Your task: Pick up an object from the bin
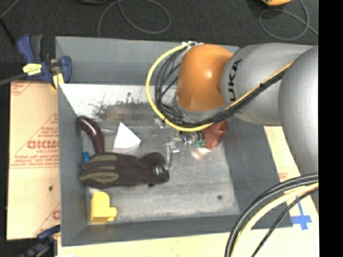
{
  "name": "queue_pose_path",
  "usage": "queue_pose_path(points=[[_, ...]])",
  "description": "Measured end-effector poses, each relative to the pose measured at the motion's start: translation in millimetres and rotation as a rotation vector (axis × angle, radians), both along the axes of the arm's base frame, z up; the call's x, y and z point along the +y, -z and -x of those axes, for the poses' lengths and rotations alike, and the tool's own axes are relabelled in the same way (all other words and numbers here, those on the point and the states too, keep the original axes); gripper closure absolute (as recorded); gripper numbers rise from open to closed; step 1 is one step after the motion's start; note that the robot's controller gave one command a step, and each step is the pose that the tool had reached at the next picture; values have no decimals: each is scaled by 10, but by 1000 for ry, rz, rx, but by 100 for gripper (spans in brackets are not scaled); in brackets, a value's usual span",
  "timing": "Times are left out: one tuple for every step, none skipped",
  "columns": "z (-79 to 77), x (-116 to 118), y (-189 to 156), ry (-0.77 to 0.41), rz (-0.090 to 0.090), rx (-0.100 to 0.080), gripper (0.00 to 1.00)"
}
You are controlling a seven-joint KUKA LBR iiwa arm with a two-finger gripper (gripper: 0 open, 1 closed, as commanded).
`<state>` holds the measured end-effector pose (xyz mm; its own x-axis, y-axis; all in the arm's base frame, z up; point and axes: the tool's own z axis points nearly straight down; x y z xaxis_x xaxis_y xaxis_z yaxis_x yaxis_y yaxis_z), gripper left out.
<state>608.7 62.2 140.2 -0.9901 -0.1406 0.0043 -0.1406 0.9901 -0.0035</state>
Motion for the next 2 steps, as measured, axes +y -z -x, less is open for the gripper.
queue_pose_path(points=[[86, 518, -41, 18, -4, -21, 0], [147, 378, 659, -77, -1, -6, 100]])
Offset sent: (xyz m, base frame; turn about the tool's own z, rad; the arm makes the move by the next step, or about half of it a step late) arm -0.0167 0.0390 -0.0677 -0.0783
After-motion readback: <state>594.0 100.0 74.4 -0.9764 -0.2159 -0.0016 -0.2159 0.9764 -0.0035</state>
